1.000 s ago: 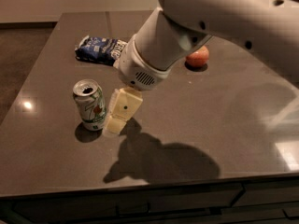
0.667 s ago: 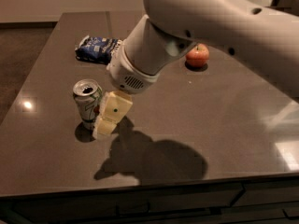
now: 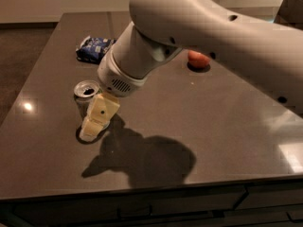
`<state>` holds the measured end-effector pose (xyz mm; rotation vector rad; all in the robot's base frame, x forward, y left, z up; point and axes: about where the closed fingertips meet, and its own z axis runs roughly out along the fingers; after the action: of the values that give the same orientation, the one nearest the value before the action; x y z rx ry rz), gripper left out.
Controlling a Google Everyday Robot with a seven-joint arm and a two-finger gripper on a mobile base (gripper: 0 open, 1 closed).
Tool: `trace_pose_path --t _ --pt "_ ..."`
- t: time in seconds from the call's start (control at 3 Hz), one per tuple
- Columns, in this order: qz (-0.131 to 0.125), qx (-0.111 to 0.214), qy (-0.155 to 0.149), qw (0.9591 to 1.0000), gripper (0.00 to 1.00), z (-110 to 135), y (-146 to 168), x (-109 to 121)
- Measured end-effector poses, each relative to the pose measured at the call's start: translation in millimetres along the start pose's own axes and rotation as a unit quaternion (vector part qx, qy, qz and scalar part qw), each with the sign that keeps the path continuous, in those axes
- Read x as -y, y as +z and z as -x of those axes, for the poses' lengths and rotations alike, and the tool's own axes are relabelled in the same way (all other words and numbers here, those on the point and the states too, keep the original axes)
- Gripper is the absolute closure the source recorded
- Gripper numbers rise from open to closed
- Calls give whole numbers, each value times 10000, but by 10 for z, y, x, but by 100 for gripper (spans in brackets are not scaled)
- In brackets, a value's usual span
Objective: Knock 7up can over
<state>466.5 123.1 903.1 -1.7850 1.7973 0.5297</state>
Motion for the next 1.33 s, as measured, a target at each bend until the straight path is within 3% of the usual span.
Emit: trace_pose_path --t 0.67,1.0,1.33 --pt "77 54 108 9999 49 90 100 79" --pt "94 -8 132 9999 73 62 -4 144" --pt "95 -601 -73 9981 100 -23 -315 287"
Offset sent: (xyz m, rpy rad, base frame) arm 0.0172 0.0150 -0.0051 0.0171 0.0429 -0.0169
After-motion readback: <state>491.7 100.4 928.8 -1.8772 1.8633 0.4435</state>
